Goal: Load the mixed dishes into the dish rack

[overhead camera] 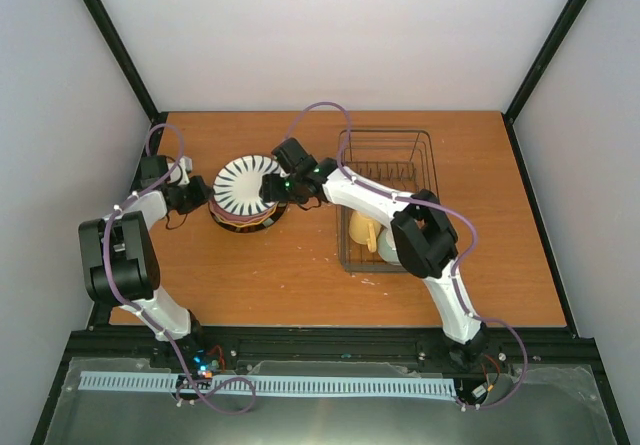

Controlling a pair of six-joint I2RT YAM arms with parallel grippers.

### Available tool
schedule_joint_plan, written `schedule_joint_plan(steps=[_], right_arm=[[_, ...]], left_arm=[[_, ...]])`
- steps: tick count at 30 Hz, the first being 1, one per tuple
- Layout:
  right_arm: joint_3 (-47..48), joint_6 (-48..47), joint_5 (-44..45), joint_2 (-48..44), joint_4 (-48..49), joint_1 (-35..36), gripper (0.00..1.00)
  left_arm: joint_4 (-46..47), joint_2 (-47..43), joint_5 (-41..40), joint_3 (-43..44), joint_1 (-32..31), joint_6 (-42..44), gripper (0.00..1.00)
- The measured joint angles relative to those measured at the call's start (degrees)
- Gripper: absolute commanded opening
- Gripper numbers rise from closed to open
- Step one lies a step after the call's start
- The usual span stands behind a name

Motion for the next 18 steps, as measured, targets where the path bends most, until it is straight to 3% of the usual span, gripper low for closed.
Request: schedule_joint_plan(steps=[18], right_arm=[[2.9, 1.0, 1.3, 2.7, -2.0, -0.1, 0.6]], left_arm=[[0.4, 0.0, 0.0, 0.0, 0.2, 0.1, 0.01]])
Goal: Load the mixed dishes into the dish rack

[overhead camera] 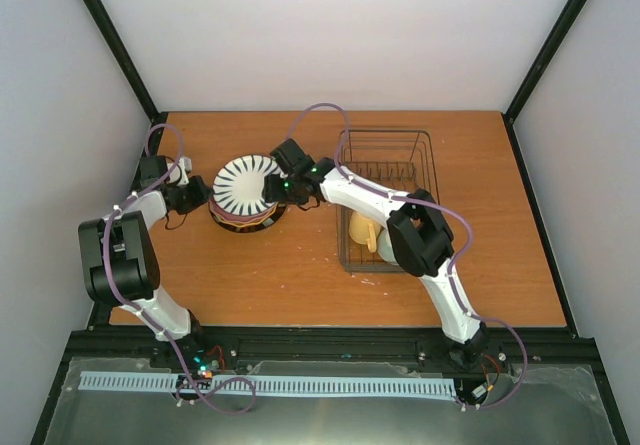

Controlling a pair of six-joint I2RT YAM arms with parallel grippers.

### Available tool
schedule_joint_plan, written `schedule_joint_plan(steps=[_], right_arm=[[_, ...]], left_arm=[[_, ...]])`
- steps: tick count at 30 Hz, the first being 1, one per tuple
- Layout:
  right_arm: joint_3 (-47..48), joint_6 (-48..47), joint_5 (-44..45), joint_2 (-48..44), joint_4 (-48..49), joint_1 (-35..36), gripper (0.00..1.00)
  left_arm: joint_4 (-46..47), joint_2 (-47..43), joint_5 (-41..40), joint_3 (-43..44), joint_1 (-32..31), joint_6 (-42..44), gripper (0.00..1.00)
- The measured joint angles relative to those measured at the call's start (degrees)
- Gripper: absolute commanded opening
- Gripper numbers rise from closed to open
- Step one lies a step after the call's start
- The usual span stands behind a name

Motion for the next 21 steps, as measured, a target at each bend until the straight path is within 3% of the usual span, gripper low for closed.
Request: schedule_joint_plan(steps=[8, 15, 19, 21], right_arm=[[3.3, 0.3, 0.6, 3.3, -1.3, -0.1, 0.55], [4.7, 1.2, 0.1, 5.9, -1.1, -0.2, 0.3], [5.3, 2.2, -0.5, 5.9, -1.4, -0.9, 0.23], [5.4, 2.4, -0.7, 5.9, -1.4, -1.1, 0.15]], left_arm=[[0.0, 0.0, -0.2, 0.0, 0.1, 0.0, 0.01], [0.0, 0.1, -0.5, -0.1, 0.3, 0.1, 0.01], [0.1, 0.3, -0.8, -0.1, 0.4, 0.3, 0.01], [0.2, 0.4, -0.9, -0.1, 0.4, 0.3, 0.01]])
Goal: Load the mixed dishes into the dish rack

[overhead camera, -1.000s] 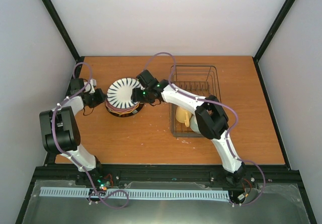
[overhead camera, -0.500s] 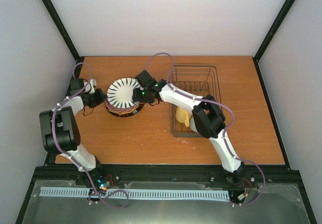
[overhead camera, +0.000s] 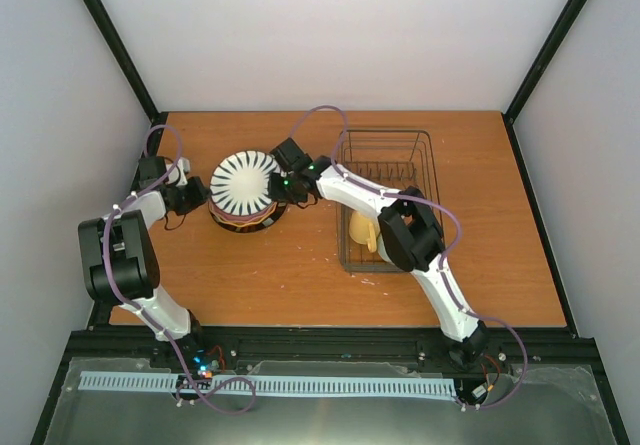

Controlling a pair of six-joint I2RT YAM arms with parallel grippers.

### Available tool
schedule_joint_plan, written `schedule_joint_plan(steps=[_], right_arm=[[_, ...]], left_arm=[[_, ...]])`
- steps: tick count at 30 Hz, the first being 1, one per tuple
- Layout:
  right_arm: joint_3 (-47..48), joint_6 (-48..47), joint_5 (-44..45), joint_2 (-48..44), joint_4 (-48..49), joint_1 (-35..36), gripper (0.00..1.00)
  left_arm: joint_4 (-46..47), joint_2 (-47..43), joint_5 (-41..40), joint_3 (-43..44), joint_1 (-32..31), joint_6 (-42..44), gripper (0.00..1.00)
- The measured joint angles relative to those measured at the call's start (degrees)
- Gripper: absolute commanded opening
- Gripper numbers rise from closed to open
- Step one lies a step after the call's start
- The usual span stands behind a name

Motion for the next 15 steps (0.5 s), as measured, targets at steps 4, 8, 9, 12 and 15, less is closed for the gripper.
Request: schedule_joint_plan(steps=[4, 8, 9, 12, 15], right_arm=[[0.2, 0.0, 0.1, -0.2, -0.3, -0.2, 0.03], [0.5, 2.1, 1.1, -0.7, 0.5, -0.7, 0.03], [0.8, 1.8, 1.3, -0.7, 1.2, -1.0, 0.03], [0.8, 1.5, 1.4, -0.7, 0.6, -1.1, 0.03], [0.7, 1.0, 1.6, -0.8, 0.9, -1.0, 0.03]], left_arm=[[0.1, 0.0, 0.0, 0.0, 0.1, 0.0, 0.01], [0.0, -0.1, 0.4, -0.1, 0.3, 0.1, 0.01], [0.1, -0.1, 0.5, -0.1, 0.3, 0.0, 0.01], [-0.1, 0.0, 0.8, -0.1, 0.2, 0.0, 0.01], [-0.7, 0.0, 0.6, -0.4, 0.3, 0.1, 0.01]])
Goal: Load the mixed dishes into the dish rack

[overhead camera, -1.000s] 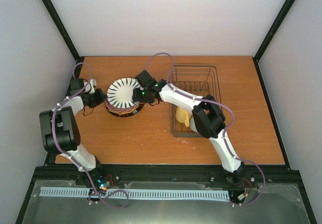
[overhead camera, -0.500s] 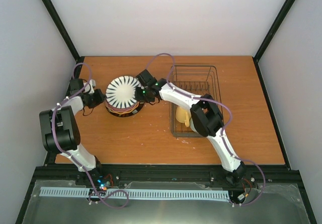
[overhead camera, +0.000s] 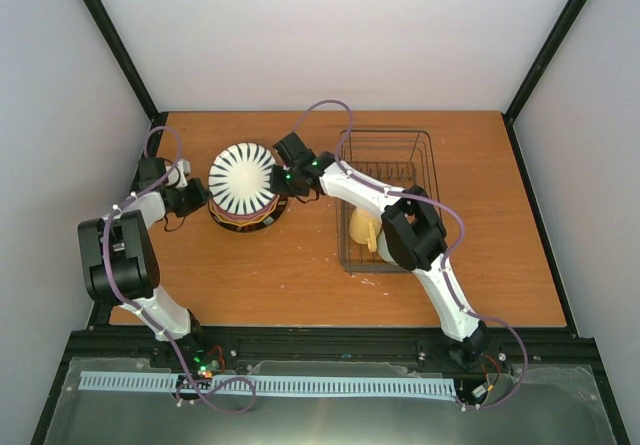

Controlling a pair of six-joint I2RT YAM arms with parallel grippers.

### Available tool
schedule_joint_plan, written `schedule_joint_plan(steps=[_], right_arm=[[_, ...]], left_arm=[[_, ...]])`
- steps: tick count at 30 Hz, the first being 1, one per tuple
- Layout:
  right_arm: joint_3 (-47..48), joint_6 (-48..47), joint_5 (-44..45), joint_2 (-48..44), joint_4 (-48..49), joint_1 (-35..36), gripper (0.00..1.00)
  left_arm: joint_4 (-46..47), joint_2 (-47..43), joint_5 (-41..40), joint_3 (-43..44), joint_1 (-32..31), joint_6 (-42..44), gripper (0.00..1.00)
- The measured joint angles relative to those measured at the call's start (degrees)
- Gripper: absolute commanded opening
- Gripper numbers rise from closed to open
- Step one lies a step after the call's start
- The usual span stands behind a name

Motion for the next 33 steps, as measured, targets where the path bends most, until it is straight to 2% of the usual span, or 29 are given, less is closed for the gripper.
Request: schedule_joint_plan(steps=[6, 12, 19, 33], right_arm=[[-0.3, -0.4, 0.0, -0.1, 0.5, 0.0, 0.03], [-3.5, -0.3, -0.4, -1.6, 3.1, 0.0, 0.03], [-8.3, 0.5, -2.1, -4.2, 7.3, -0.1, 0.03], [-15.8, 2.5, -9.2, -7.0, 15.4, -1.6, 0.03]], left_arm=[[0.0, 0.0, 0.1, 0.0, 0.0, 0.0, 0.02], [0.0, 0.0, 0.6, 0.0, -0.1, 0.4, 0.25], [0.5, -0.3, 1.5, 0.2, -0.6, 0.8, 0.41], [0.0, -1.7, -2.3, 0.2, -0.6, 0.7, 0.59]])
